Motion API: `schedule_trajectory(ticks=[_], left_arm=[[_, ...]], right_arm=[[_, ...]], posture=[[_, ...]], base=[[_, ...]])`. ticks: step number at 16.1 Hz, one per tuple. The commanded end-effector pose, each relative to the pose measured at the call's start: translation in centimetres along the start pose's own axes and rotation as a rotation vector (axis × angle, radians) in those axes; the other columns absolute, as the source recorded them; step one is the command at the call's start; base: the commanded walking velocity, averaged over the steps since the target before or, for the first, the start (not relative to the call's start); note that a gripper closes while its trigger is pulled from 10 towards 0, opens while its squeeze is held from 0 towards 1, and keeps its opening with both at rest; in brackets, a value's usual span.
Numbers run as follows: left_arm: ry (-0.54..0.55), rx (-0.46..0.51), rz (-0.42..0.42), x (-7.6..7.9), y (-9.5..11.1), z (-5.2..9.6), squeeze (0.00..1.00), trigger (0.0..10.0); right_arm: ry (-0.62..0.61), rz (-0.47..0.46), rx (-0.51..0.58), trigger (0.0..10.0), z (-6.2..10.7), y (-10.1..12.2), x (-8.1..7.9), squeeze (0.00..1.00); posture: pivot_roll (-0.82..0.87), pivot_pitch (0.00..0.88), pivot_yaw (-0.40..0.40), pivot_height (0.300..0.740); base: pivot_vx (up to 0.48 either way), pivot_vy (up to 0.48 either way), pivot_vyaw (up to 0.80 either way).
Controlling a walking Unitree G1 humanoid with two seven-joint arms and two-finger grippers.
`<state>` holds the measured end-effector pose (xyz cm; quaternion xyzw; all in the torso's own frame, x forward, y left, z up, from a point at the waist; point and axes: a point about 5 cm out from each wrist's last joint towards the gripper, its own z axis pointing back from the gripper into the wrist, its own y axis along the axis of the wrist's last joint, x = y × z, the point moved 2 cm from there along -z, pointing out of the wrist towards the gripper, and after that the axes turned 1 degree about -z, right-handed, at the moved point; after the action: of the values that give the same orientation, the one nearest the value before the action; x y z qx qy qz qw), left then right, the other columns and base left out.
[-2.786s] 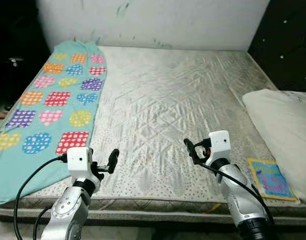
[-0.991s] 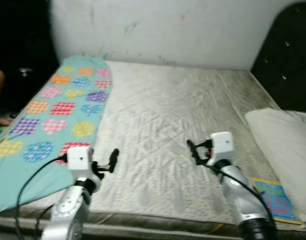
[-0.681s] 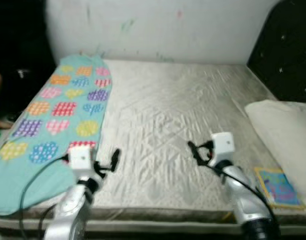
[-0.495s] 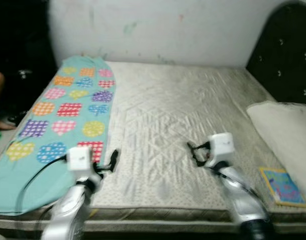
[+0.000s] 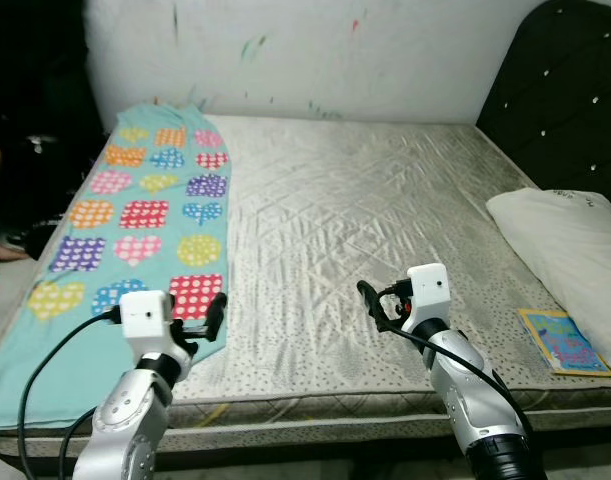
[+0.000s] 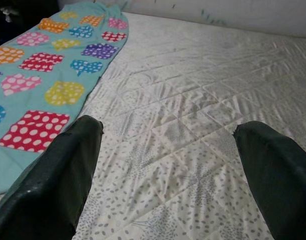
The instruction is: Clean up the room
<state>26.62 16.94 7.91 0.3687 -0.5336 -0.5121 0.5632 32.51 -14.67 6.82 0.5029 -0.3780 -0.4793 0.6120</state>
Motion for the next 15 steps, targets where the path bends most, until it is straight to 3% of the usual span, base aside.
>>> schedule_trajectory(ticks=[1, 12, 15], left_arm=[[-0.024, 0.013, 0.008, 0.61, 0.27, -0.15, 0.00, 10.0], [0.012, 0.025, 0.033, 0.70, 0.15, -0.37, 0.00, 10.0], [0.039, 0.011, 0.030, 0.46, -0.15, -1.15, 0.00, 10.0]], right_arm=[[-0.019, 0.011, 0.019, 10.0, -0.05, 0.68, 0.71, 0.00], [0.019, 0.035, -0.006, 10.0, -0.76, 0.49, 0.57, 0.00], [-0.007, 0.033, 0.005, 10.0, -0.97, 0.50, 0.89, 0.00]], posture=[[-0.04, 0.000, -0.041, 0.740], [-0.03, 0.000, -0.095, 0.740], [-0.05, 0.000, -0.059, 0.740]], base=[[0.315, 0.000, 0.00], [0.024, 0.000, 0.00], [0.000, 0.000, 0.00]])
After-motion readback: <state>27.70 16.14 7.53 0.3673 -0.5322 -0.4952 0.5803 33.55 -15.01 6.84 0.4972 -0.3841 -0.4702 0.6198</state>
